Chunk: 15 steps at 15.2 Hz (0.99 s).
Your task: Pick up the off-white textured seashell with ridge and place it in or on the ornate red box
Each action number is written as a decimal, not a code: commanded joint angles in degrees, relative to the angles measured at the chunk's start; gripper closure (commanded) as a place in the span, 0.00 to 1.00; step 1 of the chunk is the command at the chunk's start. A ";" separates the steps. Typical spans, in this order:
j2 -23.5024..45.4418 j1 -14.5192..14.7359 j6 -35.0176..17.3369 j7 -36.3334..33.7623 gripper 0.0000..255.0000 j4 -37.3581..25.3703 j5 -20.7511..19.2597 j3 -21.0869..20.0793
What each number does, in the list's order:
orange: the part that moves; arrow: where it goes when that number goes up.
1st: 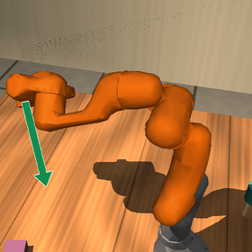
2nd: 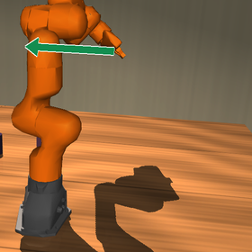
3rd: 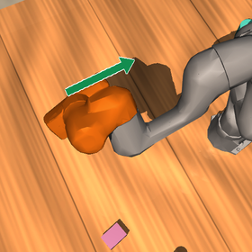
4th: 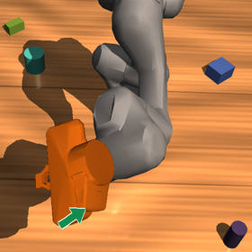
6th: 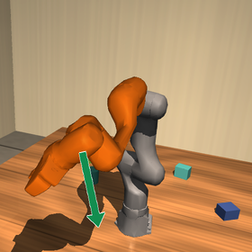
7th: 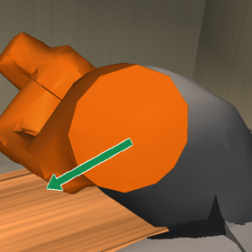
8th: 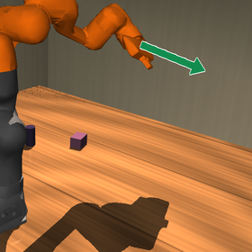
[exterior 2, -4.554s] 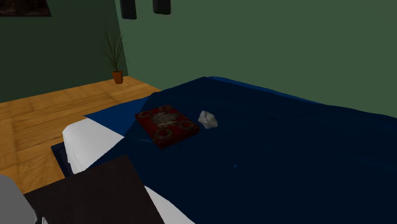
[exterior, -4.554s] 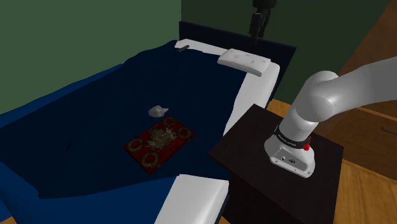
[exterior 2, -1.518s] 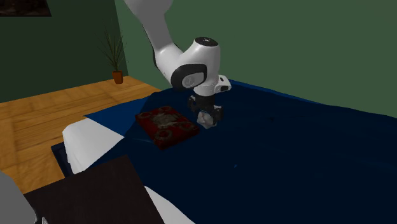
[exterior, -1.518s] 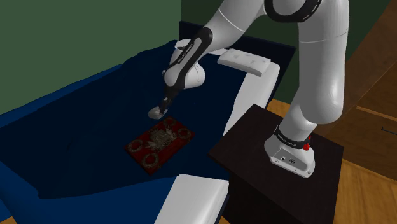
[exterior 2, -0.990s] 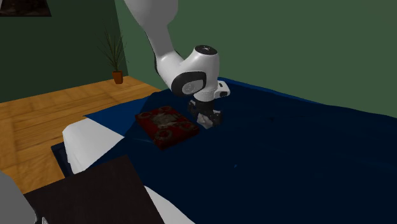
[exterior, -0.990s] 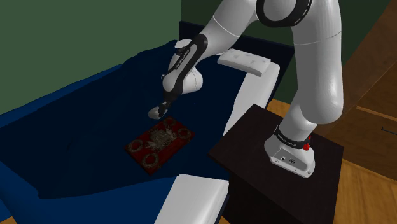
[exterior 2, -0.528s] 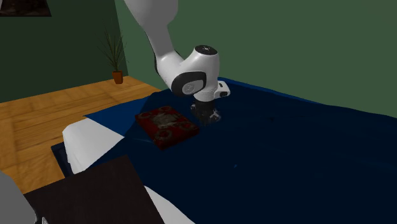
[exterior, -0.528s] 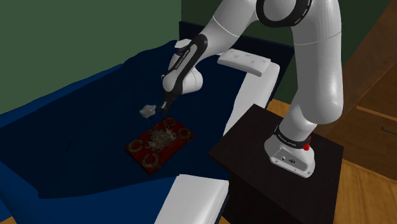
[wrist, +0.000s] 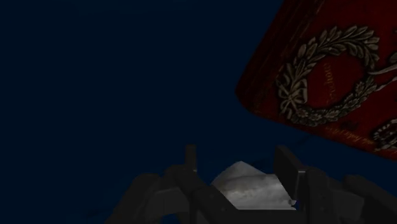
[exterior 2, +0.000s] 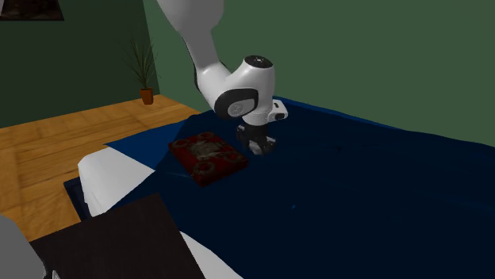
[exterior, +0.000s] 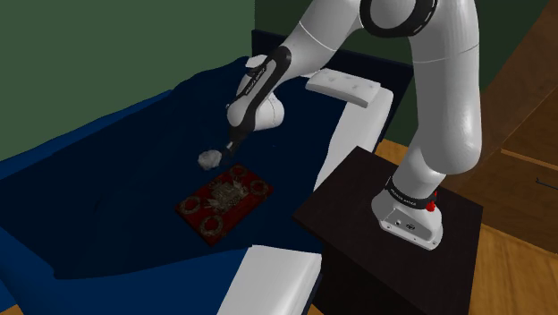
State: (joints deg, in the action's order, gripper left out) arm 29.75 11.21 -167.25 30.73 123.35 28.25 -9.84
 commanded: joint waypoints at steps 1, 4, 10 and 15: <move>-0.22 -4.66 0.67 4.14 0.00 -1.23 3.47 -4.88; -0.02 -10.83 2.15 9.88 0.00 -3.40 8.37 -11.27; 5.09 -9.32 -0.24 9.87 0.00 -6.53 7.90 -11.03; 6.43 -8.90 -0.80 9.85 0.00 -7.43 7.77 -10.93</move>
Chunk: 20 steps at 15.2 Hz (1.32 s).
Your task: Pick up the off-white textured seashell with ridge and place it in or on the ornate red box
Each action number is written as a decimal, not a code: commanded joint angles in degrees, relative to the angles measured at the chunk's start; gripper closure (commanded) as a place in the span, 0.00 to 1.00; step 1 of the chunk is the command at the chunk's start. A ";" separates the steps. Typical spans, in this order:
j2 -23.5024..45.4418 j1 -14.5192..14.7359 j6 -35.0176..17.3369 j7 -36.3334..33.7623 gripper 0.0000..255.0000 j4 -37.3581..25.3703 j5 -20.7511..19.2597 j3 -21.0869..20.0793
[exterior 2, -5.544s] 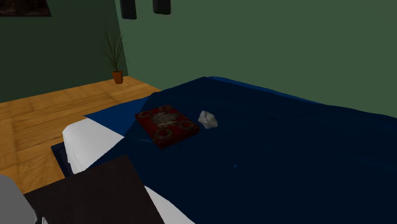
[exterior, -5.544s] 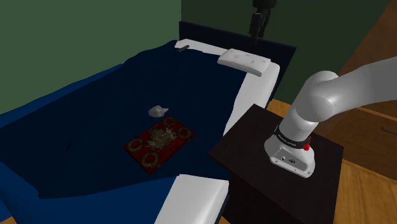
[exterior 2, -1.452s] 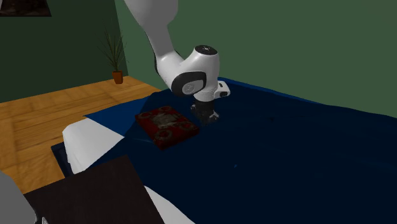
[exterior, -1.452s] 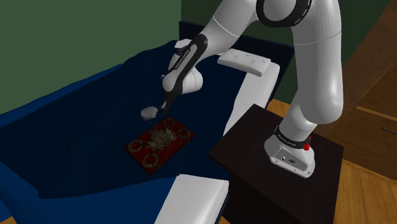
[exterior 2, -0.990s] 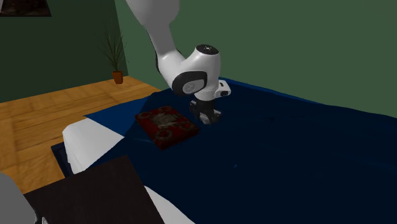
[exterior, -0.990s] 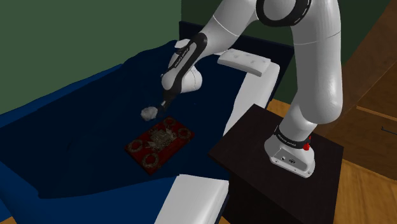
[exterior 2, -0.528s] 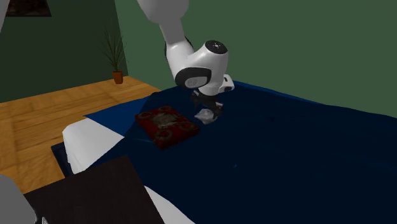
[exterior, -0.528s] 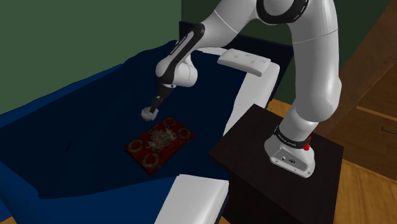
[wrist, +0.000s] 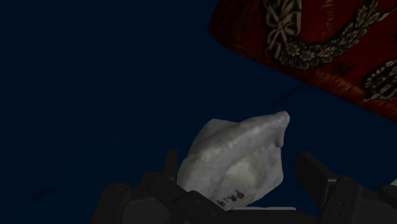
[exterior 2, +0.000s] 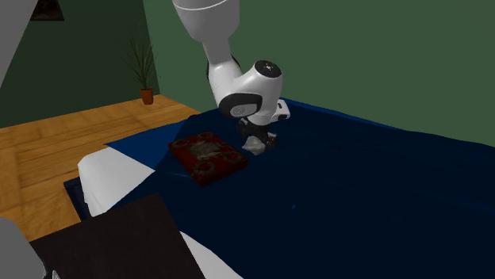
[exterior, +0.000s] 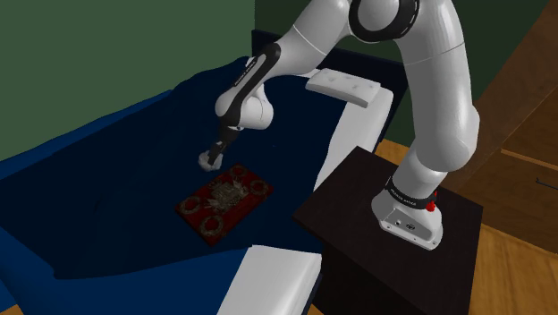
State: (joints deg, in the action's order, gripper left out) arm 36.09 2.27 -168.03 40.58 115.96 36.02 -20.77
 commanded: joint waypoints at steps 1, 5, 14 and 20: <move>0.08 0.04 -0.02 0.00 0.00 -0.04 -0.01 -0.01; 0.08 0.04 -0.02 0.00 1.00 -0.03 0.00 -0.01; 0.09 0.03 -0.02 -0.01 1.00 -0.04 -0.01 -0.01; -4.38 0.80 3.03 -2.34 1.00 1.21 -0.78 1.15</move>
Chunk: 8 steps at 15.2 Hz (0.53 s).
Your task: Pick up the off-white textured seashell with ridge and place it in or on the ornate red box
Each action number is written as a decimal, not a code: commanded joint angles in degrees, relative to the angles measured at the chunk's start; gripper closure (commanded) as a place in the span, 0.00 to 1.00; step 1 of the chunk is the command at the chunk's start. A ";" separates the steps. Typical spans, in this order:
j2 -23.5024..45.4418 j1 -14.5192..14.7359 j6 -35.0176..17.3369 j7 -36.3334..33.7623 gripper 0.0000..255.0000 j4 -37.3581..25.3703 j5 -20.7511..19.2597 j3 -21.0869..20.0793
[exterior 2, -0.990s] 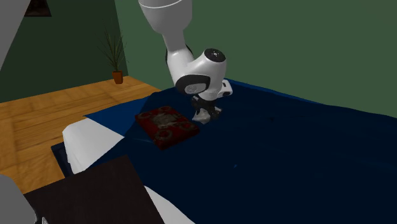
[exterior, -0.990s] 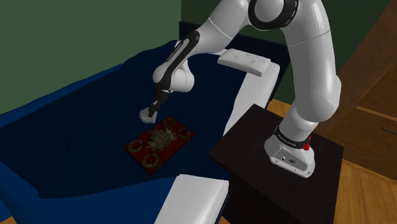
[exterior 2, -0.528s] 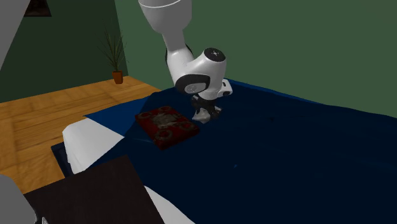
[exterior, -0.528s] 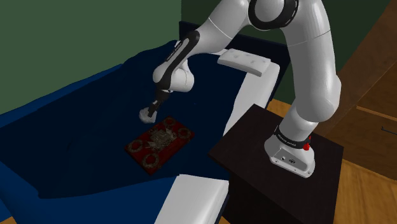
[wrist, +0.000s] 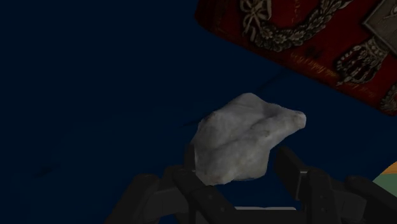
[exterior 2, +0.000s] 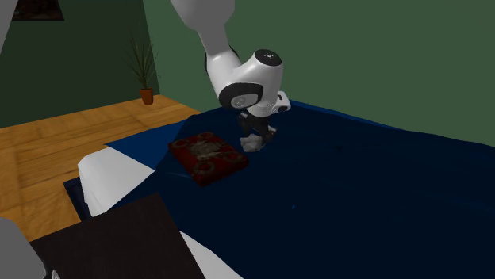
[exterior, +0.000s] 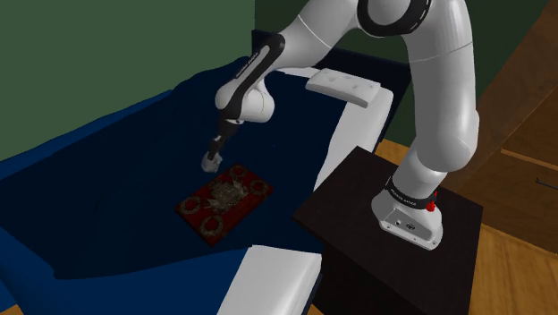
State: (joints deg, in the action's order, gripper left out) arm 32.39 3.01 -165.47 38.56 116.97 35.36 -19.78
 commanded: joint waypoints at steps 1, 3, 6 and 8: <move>-1.40 0.19 1.00 -0.72 1.00 0.36 -0.27 0.36; -2.82 0.43 2.07 -1.53 1.00 0.66 -0.61 0.74; -4.89 0.77 3.69 -2.77 1.00 1.03 -1.19 1.30; -6.23 0.97 4.79 -3.59 1.00 1.21 -1.61 1.66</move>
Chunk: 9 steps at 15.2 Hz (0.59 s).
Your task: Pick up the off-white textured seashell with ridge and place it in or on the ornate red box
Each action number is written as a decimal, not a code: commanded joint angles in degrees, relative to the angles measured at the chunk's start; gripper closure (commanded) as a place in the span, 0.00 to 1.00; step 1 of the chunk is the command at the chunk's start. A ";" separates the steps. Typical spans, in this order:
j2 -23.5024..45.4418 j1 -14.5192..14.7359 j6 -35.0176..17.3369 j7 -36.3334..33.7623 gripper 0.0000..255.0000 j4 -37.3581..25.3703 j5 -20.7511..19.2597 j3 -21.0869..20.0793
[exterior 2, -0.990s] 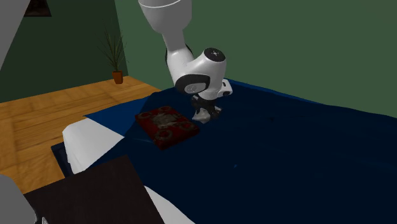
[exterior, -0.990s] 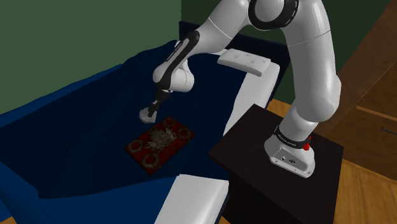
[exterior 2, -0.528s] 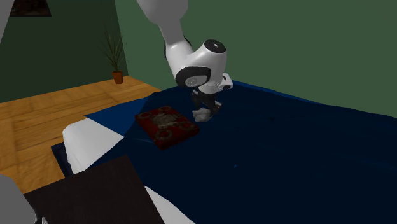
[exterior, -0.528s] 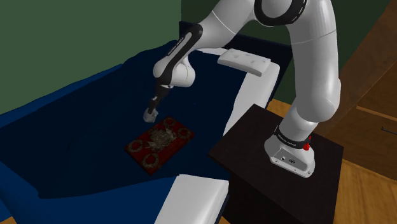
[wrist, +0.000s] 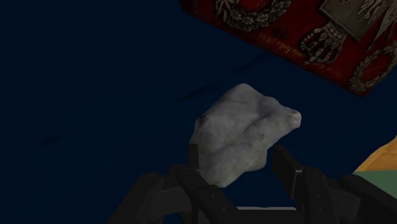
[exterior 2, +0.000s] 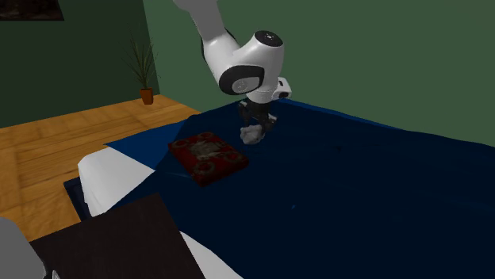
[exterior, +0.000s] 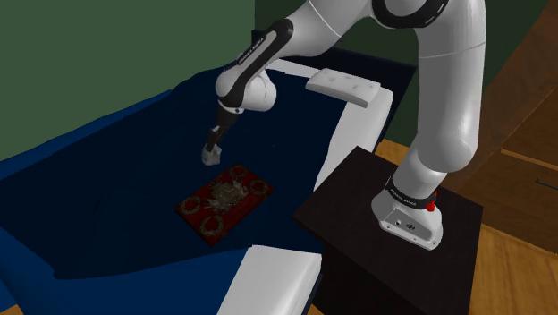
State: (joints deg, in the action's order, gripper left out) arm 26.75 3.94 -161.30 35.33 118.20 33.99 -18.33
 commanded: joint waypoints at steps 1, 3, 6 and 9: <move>-1.25 0.15 1.18 -0.78 1.00 0.05 -0.45 0.38; -2.55 0.33 2.30 -1.61 1.00 0.16 -0.90 0.72; -4.42 0.56 4.01 -2.85 1.00 0.23 -1.61 1.19; -5.67 0.70 5.21 -3.71 1.00 0.22 -2.11 1.50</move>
State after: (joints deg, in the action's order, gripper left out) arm 21.43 4.62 -156.41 31.83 118.39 31.99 -16.90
